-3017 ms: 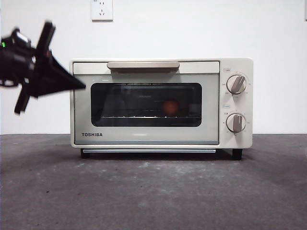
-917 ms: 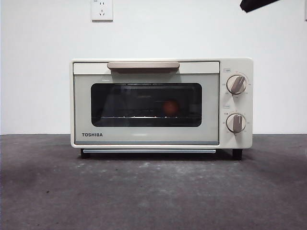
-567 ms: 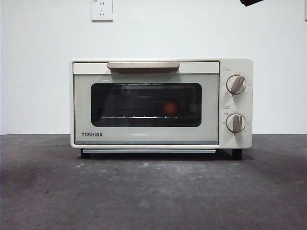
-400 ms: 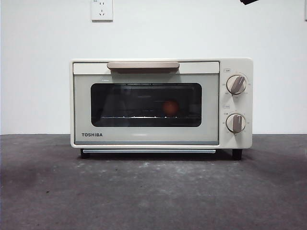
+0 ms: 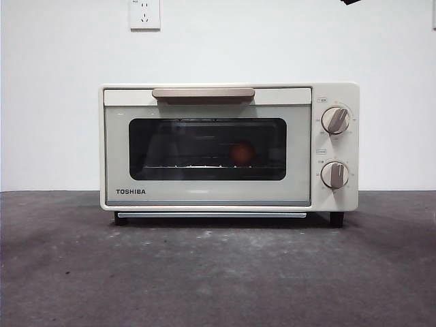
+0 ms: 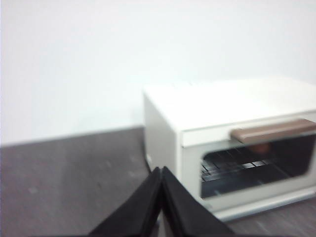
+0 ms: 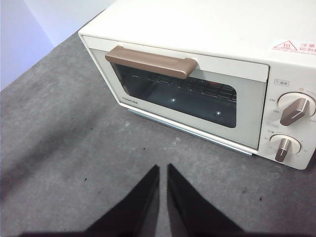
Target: Eggoven
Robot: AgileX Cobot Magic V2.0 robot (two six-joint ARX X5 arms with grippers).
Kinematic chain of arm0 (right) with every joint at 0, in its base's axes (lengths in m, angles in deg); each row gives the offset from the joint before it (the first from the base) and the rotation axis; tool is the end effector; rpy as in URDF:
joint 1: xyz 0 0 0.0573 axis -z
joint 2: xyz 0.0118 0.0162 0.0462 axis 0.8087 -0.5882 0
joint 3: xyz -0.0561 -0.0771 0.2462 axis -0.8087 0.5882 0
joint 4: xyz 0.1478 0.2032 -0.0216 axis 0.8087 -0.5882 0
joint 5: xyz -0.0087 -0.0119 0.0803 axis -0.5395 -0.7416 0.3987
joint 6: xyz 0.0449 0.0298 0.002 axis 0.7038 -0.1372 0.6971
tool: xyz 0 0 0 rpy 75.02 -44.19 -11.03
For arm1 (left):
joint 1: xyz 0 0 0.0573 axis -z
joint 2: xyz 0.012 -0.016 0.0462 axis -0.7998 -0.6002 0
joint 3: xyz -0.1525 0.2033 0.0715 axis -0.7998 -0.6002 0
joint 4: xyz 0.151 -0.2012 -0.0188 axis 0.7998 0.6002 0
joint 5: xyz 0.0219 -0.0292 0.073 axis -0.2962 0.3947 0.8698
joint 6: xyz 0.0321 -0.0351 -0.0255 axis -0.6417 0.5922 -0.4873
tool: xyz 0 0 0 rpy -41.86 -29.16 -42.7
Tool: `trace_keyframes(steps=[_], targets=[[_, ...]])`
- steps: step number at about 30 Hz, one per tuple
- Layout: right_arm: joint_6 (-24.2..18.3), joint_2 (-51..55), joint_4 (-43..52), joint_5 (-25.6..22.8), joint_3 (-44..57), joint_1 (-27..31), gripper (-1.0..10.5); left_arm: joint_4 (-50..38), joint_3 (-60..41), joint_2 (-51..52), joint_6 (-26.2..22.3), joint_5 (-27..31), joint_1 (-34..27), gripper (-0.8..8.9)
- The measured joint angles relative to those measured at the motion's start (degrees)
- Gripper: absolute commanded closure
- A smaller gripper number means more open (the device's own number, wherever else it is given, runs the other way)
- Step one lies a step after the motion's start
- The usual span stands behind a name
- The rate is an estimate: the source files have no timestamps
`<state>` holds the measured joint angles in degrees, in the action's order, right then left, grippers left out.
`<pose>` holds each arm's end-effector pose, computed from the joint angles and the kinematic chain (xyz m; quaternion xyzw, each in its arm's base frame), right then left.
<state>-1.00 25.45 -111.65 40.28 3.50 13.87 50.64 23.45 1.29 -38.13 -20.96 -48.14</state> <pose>0.1210 0.1018 0.3207 0.0740 0.2381 0.3006 0.9206 0.0957 -0.0142 0.2636 0.0139 -0.0337 -0.1460 0.9886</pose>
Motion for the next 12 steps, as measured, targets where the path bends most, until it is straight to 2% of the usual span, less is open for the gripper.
trace_keyframes(steps=[2, 4, 12], targets=[[0.0, 0.0, 0.1, 0.0, 0.0, 0.0, 9.4, -4.5, -5.0, 3.4, -0.2, 0.1, -1.4, 8.06], [0.0, 0.0, 0.1, 0.0, 0.0, 0.0, 9.4, -5.3, -8.6, 6.2, -0.3, 0.2, -2.8, 8.06], [0.0, 0.0, 0.1, 0.0, 0.0, 0.0, 9.4, 1.0, -15.8, 13.3, -0.5, 1.0, -6.7, 8.06]])
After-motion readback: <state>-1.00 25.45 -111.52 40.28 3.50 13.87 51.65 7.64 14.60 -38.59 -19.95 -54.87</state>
